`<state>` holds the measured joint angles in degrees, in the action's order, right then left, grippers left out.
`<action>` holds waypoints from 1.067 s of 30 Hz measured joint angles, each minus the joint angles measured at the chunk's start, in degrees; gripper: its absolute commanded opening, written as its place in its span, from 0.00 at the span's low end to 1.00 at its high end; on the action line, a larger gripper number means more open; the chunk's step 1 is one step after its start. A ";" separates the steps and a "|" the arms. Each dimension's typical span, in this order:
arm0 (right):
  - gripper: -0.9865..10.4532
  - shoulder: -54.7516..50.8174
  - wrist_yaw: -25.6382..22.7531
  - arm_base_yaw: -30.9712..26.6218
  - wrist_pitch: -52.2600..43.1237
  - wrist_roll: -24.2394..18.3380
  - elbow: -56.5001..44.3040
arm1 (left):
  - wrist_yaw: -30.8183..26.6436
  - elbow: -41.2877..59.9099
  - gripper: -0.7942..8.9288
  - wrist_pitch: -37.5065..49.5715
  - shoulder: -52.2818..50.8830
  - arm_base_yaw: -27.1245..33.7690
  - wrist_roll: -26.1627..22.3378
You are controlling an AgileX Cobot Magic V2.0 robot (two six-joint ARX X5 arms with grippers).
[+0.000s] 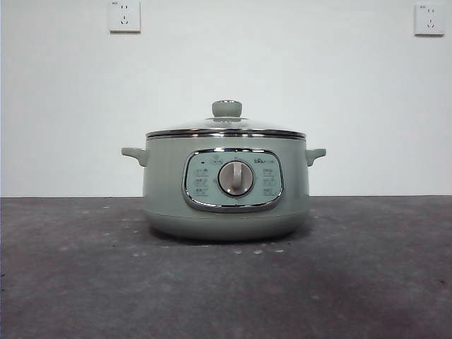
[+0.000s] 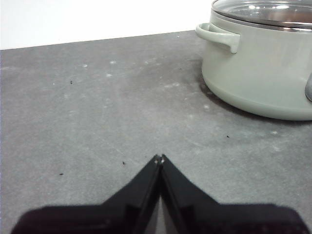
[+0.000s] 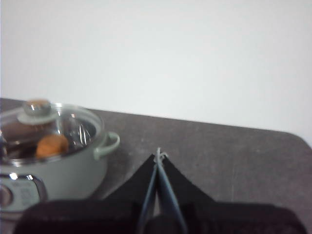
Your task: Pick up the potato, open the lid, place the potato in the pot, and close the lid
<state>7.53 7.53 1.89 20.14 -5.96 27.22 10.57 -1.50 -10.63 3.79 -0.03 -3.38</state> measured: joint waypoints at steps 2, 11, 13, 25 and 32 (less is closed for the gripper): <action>0.09 -2.12 0.00 0.00 -3.96 -0.02 -6.29 | 0.00 0.00 0.08 0.00 0.00 0.00 0.00; 0.09 -6.84 -2.01 0.00 -9.68 -0.02 -21.53 | 0.00 0.00 0.08 0.00 0.00 0.00 0.00; 0.09 -6.86 -2.43 0.00 -9.66 -0.02 -22.84 | 0.00 0.00 0.08 0.00 0.00 0.00 0.00; 0.09 -6.93 -2.84 0.00 -9.51 -0.04 -25.81 | 0.00 0.00 0.08 0.00 0.00 0.00 0.00; 0.09 -6.93 -3.02 0.00 -9.51 -0.04 -25.81 | 0.00 0.00 0.08 0.00 0.00 0.00 0.00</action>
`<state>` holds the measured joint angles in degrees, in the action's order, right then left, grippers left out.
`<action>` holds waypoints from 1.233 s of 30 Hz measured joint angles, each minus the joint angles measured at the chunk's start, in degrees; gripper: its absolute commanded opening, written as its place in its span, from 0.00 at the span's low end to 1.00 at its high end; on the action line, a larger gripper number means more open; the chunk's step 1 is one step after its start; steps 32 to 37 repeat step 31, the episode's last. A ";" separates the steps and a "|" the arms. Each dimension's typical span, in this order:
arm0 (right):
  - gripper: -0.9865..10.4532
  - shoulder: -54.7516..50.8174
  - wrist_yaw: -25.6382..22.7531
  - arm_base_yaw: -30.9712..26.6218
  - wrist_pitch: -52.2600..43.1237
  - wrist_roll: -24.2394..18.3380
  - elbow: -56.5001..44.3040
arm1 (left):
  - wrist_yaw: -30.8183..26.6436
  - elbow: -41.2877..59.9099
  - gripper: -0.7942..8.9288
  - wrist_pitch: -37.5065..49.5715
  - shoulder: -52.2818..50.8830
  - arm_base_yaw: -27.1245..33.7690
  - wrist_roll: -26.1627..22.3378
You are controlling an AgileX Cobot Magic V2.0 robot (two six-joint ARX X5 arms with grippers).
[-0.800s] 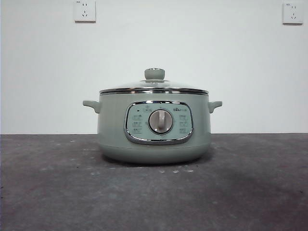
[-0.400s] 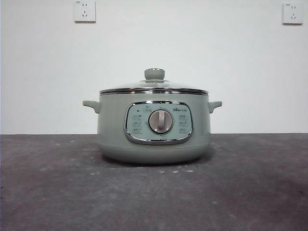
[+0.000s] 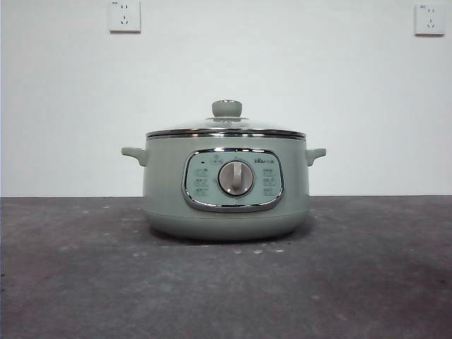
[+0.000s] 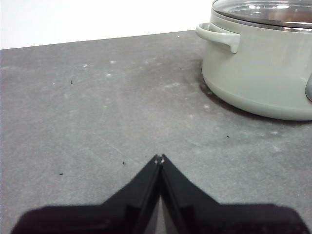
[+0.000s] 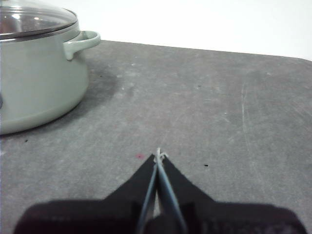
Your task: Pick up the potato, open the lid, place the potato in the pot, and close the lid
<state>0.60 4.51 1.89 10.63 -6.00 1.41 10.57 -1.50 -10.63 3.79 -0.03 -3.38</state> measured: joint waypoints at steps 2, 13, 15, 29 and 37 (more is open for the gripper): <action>0.09 0.00 0.00 0.00 0.00 0.00 0.02 | 0.00 0.00 0.08 0.00 0.00 0.00 0.00; 0.09 0.00 0.00 0.00 0.00 0.00 0.00 | 0.00 0.00 0.08 0.00 0.00 0.00 0.00; 0.09 0.00 0.00 0.00 0.00 -0.02 0.02 | 0.00 0.00 0.08 0.00 0.00 0.00 0.00; 0.09 0.00 0.00 0.00 0.00 -0.02 0.00 | 0.00 0.00 0.08 0.00 0.00 0.00 0.00; 0.09 0.00 0.00 0.00 0.00 0.00 0.00 | 0.00 0.00 0.08 0.00 0.00 0.00 0.00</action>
